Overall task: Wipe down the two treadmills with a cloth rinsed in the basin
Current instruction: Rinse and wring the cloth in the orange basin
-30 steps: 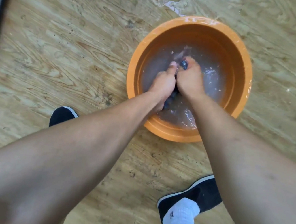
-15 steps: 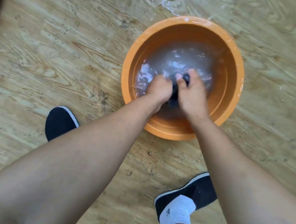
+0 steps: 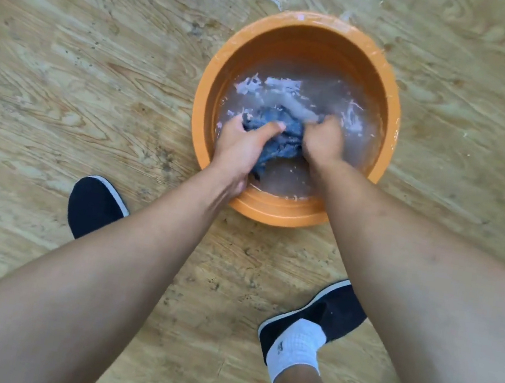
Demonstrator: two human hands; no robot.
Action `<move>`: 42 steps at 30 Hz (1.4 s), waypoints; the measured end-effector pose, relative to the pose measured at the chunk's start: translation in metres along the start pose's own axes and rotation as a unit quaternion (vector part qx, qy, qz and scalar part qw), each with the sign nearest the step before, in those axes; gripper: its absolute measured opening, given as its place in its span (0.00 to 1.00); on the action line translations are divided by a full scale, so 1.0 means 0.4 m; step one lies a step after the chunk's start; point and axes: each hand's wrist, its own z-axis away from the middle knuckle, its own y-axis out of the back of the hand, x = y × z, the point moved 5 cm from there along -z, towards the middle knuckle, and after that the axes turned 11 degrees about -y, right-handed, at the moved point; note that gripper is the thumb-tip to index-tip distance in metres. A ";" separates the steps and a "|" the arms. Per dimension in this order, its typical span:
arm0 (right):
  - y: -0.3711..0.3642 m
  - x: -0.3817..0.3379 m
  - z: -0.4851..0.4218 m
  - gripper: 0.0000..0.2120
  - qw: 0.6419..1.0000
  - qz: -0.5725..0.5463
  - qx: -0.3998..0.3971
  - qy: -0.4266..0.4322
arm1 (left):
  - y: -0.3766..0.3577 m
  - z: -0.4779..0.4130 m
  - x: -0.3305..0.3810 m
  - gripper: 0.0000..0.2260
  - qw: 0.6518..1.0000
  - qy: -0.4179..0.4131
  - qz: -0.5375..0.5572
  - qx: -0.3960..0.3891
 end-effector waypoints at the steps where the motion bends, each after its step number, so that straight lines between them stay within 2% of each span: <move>1: 0.019 0.018 0.000 0.15 0.999 -0.031 0.016 -0.006 | 0.008 -0.005 -0.004 0.14 1.000 0.010 -0.020 0.012; 4: 0.058 0.033 0.026 0.17 0.997 -0.018 0.043 0.056 | 0.006 -0.013 0.001 0.15 0.991 0.029 -0.128 0.019; 6: 0.066 0.027 0.054 0.15 0.994 0.014 0.040 0.103 | -0.013 -0.010 0.005 0.22 0.978 0.034 -0.205 0.015; 7: 0.063 0.019 0.073 0.13 0.992 0.013 0.033 0.119 | -0.022 -0.013 -0.003 0.23 0.978 0.039 -0.203 0.019; 10: 0.019 -0.020 0.129 0.09 0.987 -0.005 0.002 0.159 | -0.058 -0.029 -0.042 0.17 0.995 0.068 -0.064 0.029; 13: -0.021 -0.055 0.151 0.07 0.981 0.041 0.011 0.188 | -0.095 -0.020 -0.051 0.18 0.988 0.125 0.084 0.040; 14: -0.026 -0.063 0.142 0.06 0.982 0.060 0.019 0.176 | -0.102 -0.014 -0.045 0.19 0.987 0.121 0.096 0.039; 16: -0.026 -0.090 0.114 0.13 0.986 0.075 0.010 0.148 | -0.098 -0.012 -0.033 0.20 0.994 0.091 0.053 0.022; 19: -0.014 -0.107 0.051 0.10 0.989 0.102 -0.057 0.094 | -0.086 -0.018 -0.011 0.22 0.997 -0.012 -0.071 -0.041; 21: 0.004 -0.086 0.023 0.08 0.993 0.078 -0.068 0.051 | -0.105 -0.014 0.015 0.25 0.985 -0.083 -0.125 -0.091; 23: 0.023 -0.048 0.013 0.06 0.999 -0.025 -0.035 0.009 | -0.107 0.000 0.038 0.26 0.978 -0.109 -0.155 -0.081; 26: 0.047 0.032 0.044 0.16 0.976 -0.176 0.059 -0.111 | -0.064 0.005 0.046 0.22 0.972 -0.098 -0.216 -0.003; 27: 0.049 0.049 0.053 0.17 0.961 -0.230 0.070 -0.140 | -0.045 -0.005 0.031 0.21 0.968 -0.077 -0.240 0.015; 29: 0.029 0.056 0.068 0.15 0.929 -0.335 0.015 -0.160 | -0.012 -0.032 0.006 0.16 0.958 -0.050 -0.280 0.030; 30: 0.018 0.046 0.084 0.12 0.925 -0.351 -0.018 -0.148 | -0.010 -0.041 0.006 0.14 0.955 -0.051 -0.291 0.023; 33: 0.022 0.031 0.151 0.12 0.946 -0.310 -0.058 -0.072 | -0.023 -0.047 0.035 0.08 0.958 -0.099 -0.270 0.003; 36: 0.077 0.042 0.213 0.15 0.961 -0.275 -0.032 0.008 | 0.012 -0.018 0.053 0.13 0.963 -0.099 -0.249 0.026; 38: 0.132 0.053 0.253 0.16 0.969 -0.246 0.006 0.032 | 0.047 0.012 0.069 0.18 0.969 -0.096 -0.224 0.039; 42: 0.214 0.037 0.329 0.19 0.980 -0.189 0.020 0.058 | 0.063 0.096 0.172 0.25 0.947 -0.116 -0.296 0.037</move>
